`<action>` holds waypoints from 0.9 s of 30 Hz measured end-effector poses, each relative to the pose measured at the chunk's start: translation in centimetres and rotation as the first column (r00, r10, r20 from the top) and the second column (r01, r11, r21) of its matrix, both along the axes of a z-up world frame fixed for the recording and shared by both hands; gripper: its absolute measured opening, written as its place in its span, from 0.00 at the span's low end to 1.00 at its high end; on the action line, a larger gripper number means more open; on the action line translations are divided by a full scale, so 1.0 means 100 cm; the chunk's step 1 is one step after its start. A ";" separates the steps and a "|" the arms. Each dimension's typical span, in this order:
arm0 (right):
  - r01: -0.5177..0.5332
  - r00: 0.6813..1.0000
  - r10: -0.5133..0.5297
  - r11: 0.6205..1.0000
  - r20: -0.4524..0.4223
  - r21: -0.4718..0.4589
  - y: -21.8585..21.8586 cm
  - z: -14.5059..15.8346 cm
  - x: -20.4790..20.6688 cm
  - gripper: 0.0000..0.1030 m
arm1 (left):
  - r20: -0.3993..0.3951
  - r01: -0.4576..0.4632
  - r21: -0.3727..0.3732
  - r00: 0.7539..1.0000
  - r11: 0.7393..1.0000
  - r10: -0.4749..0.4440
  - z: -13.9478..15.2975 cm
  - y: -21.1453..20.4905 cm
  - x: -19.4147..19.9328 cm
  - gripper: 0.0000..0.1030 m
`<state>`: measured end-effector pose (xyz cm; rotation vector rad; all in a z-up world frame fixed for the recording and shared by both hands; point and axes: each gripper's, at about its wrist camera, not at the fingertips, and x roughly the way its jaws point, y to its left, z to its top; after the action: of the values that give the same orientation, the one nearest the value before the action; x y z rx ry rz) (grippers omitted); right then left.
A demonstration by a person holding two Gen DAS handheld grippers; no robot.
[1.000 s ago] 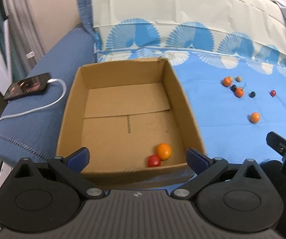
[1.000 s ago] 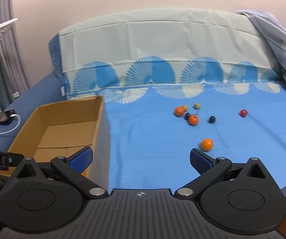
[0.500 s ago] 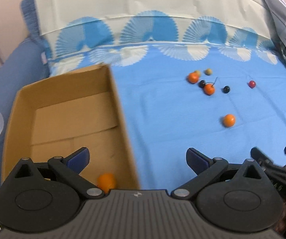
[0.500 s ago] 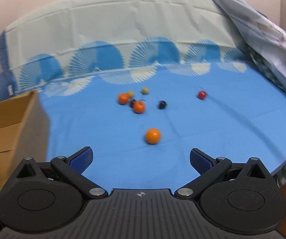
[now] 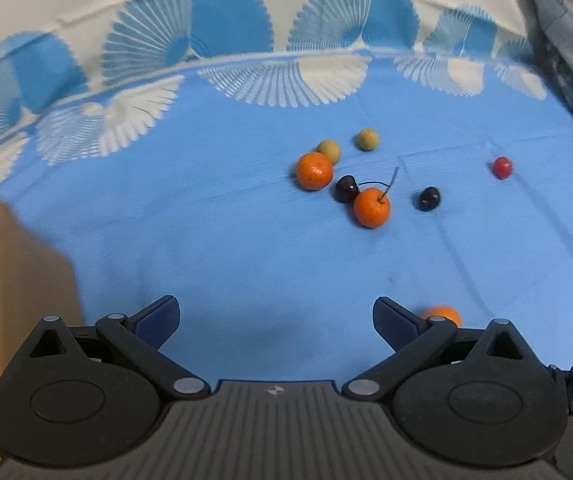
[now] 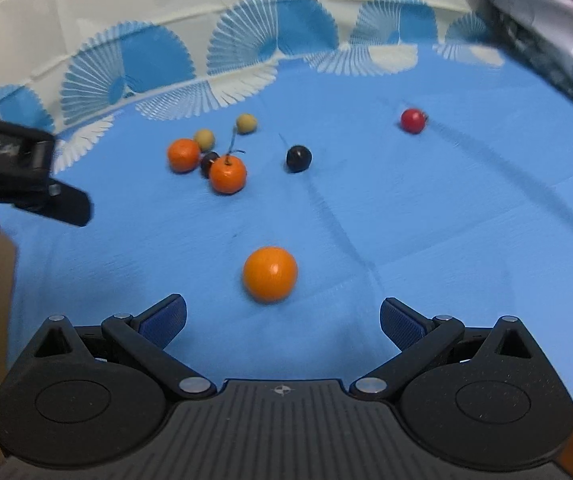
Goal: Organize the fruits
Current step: 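Grasp the stemmed orange with the left gripper while the right grasps a large orange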
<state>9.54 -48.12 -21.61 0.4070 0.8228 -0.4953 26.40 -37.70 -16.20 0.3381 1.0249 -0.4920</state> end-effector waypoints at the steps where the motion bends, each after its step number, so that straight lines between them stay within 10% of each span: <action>1: -0.007 1.000 0.007 1.000 -0.006 0.020 -0.004 -0.007 0.007 0.92 | -0.009 -0.007 0.006 1.000 1.000 0.007 -0.007 -0.006 0.007 1.00; 3: 0.000 1.000 0.002 0.998 -0.024 0.056 -0.011 -0.018 0.018 0.57 | -0.028 -0.017 0.002 0.999 1.000 0.017 -0.018 -0.015 0.019 1.00; 6: 0.013 1.000 -0.013 1.000 -0.008 0.014 -0.014 -0.020 0.023 0.39 | -0.045 -0.021 -0.003 0.999 1.000 0.021 -0.031 -0.027 0.030 1.00; 20: 0.249 0.969 -0.248 0.968 0.012 -0.045 -0.121 -0.029 -0.015 0.39 | -0.144 -0.044 -0.096 0.989 0.994 0.030 -0.063 -0.113 0.062 0.97; 23: 0.251 0.968 -0.251 0.967 0.022 -0.033 -0.126 -0.031 -0.017 0.39 | -0.197 -0.051 -0.063 0.980 0.997 0.038 -0.073 -0.126 0.071 0.50; 27: 0.253 0.967 -0.252 0.967 0.024 -0.031 -0.123 -0.030 -0.021 0.39 | -0.180 -0.048 -0.058 0.983 0.997 0.037 -0.067 -0.121 0.069 0.38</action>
<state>7.48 -60.45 -24.58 0.4880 0.7458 -0.7397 33.26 -49.76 -22.91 0.2191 1.1861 -0.5209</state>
